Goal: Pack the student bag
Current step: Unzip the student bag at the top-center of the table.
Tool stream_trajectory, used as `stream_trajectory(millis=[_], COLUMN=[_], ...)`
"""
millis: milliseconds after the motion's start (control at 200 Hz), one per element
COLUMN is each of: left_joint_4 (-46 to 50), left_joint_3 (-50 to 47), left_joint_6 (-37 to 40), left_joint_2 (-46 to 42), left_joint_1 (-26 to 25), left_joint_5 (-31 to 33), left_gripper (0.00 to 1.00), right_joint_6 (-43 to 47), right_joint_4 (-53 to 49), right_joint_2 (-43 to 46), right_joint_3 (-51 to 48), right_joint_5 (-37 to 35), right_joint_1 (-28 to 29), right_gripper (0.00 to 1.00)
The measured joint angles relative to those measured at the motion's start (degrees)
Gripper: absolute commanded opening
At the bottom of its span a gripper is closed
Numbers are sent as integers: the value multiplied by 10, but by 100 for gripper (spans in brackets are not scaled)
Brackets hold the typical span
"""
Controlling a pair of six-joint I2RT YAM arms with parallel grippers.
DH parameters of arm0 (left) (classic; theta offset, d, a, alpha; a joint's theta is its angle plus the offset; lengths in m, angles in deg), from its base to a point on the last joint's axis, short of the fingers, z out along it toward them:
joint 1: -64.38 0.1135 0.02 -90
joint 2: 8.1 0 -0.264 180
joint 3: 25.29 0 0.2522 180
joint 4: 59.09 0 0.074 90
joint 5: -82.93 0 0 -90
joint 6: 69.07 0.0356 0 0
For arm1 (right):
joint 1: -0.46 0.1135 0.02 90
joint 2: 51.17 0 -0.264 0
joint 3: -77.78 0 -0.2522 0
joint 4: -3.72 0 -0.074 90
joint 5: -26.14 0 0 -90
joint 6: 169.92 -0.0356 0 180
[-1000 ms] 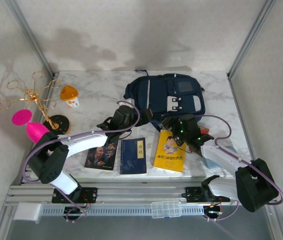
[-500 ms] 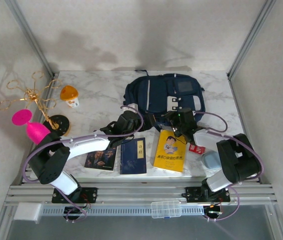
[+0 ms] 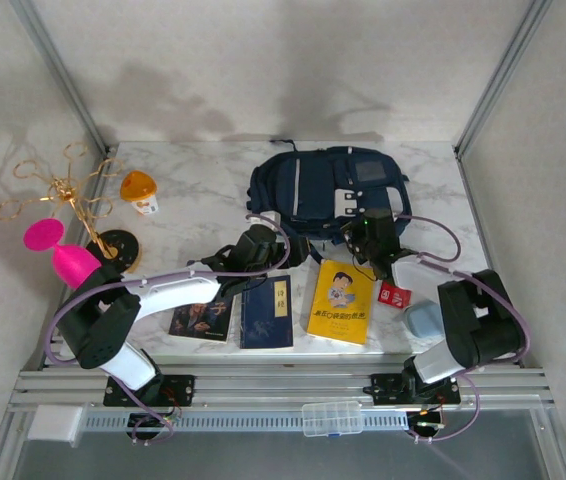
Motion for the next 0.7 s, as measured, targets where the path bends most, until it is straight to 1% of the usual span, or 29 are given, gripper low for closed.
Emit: stream_trajectory(millis=[205,310,481,601,701], left_joint_4=[-37,-77,-145,-176,-199], left_joint_3=[-44,-37,0,33,52], left_joint_6=[58,92,136,155,160], left_joint_2=[-4,25,108,157,184], left_joint_1=[-20,-47,-85,-89,-87], left_joint_5=[-4,4,47,80,113], left_gripper=[78,74,70,63,62], right_joint_6=[-9,-12,-15,-17,-19], right_joint_4=[-16,-27,-40,-43,-43], right_joint_2=[16,20,31,44,53], right_joint_3=[18,27,35,35,35], right_joint_5=[17,22,25,27,29], right_joint_1=[-6,-7,-7,-7,-7], right_gripper=[6,6,6,6,6])
